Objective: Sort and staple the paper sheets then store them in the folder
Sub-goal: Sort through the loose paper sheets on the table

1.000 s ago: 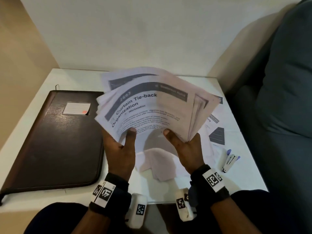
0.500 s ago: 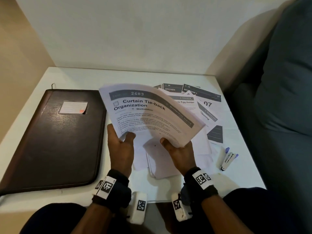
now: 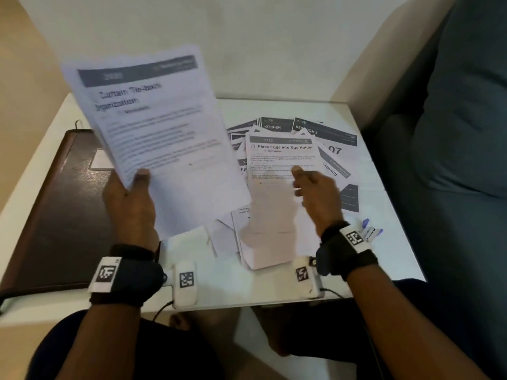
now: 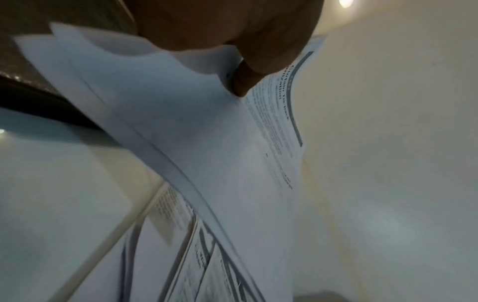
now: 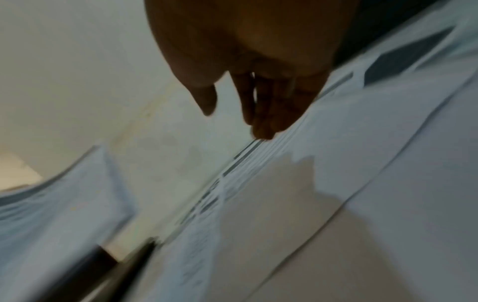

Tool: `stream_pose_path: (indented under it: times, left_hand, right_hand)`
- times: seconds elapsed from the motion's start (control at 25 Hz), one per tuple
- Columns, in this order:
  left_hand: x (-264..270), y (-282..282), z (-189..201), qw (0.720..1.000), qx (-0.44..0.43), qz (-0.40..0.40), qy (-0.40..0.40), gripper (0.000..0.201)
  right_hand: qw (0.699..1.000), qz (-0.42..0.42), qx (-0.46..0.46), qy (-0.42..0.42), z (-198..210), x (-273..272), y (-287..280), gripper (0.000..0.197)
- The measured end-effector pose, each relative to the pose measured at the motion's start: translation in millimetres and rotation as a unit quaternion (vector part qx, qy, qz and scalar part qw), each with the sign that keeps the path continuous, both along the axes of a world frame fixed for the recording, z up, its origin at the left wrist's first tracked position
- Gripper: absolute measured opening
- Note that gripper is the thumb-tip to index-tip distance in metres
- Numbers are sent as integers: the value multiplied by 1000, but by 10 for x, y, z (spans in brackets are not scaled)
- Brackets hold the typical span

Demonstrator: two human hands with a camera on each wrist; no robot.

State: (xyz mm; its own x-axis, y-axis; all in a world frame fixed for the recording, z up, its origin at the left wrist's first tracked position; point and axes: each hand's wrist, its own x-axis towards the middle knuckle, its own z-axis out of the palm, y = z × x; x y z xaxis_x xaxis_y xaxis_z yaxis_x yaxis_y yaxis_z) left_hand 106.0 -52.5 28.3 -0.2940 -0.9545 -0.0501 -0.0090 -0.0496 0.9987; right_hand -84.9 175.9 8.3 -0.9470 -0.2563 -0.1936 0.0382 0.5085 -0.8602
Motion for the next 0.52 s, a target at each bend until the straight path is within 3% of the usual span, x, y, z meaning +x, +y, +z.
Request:
stream_pose_path:
  times: [0.04,0.12,0.24,0.36,0.52]
  left_hand:
    - [40,-70,9,1000,18,15,-3,17]
    - [71,-139,21,998,46,31,-3,17]
    - [38,-108,41,997,76,26,2,17]
    - [58,-107,33,995,98,25,-10,16]
    - [89,-138,41,994,108,25,-9,16]
  right_hand:
    - [993,-23,110,32,-92,-197,149,58]
    - [963,-14,269,18,-249,-383,338,88]
    - [951,29,309,2,-450,-404,396,106]
    - [970,11,241,11,-489,-520,451,82]
    - [968,1,242,61,-334,-774,599,43]
